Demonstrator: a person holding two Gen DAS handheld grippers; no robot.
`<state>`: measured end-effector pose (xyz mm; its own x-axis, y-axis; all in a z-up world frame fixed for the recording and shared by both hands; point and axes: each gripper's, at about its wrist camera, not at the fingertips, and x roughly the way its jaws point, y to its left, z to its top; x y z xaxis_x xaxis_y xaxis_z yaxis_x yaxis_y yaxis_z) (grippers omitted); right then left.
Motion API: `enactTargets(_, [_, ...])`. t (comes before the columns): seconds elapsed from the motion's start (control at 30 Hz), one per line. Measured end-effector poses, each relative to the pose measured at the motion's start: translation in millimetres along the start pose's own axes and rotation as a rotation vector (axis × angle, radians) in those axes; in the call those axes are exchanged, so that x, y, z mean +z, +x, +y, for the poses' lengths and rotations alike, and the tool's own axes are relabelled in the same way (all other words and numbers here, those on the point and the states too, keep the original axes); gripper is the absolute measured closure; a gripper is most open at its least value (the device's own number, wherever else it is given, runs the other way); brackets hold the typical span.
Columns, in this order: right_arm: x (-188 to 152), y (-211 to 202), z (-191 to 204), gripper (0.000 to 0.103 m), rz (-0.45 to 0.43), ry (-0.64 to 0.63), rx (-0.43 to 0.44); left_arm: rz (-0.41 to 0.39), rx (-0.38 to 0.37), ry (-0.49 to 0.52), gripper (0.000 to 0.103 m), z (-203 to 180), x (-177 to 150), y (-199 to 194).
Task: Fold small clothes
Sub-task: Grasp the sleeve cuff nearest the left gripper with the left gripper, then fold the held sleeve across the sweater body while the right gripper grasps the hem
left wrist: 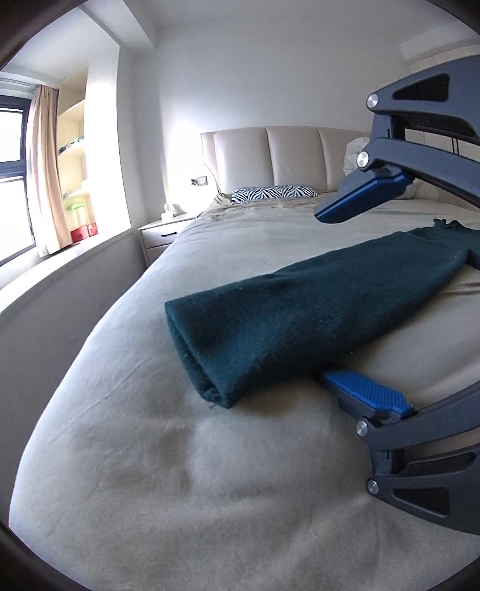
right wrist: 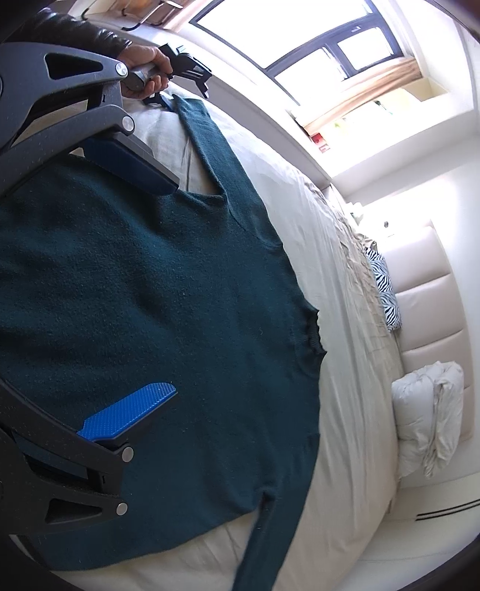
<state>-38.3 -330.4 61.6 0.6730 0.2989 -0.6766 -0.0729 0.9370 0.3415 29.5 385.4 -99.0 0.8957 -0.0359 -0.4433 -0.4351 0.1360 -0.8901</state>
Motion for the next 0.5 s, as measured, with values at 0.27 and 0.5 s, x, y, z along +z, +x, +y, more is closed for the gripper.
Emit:
enactTargets(0.27, [1.8, 8.6, -22.7, 0.02, 0.003, 0.029, -0.007, 0.007, 0.123, 0.128, 0.095, -29.0, -6.8, 23.9])
enactTargets(0.5, [2.4, 13.2, -59.1, 0.054, 0.036, 0.103, 0.007, 0.122, 0.109, 0.814, 0.095, -179.8, -158.7, 47.5])
